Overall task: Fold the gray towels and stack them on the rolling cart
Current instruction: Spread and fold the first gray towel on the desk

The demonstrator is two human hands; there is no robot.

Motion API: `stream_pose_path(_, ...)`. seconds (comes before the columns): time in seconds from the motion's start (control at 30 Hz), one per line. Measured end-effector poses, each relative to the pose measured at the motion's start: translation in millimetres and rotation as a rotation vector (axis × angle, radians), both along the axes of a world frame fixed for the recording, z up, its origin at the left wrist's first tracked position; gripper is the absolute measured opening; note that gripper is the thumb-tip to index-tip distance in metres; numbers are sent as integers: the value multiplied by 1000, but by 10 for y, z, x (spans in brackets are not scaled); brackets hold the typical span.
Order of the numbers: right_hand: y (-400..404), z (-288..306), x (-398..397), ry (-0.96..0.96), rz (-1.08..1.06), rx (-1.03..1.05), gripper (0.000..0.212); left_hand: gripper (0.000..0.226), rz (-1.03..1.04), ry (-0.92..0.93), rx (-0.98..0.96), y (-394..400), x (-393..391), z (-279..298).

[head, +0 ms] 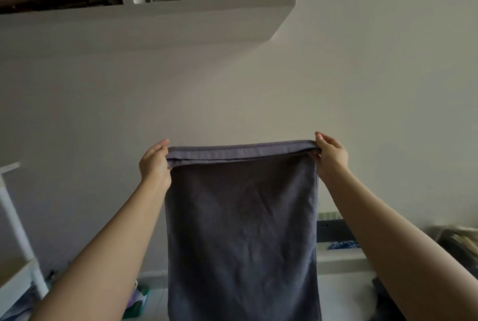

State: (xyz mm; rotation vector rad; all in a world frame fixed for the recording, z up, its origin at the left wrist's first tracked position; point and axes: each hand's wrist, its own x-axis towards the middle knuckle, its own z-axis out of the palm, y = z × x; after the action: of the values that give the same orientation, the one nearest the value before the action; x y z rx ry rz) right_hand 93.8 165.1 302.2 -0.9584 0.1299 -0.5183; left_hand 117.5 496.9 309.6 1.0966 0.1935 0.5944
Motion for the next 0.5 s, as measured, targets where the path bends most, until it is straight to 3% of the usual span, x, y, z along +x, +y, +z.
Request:
stream_pose_path(0.23,-77,215,-96,-121,27,39,8,29,-17,-108,-41,-36,-68,262)
stream_pose_path(0.5,-23,-183,-1204,-126,-16,-5,8,27,-27,-118,-7,34,-1308,-225)
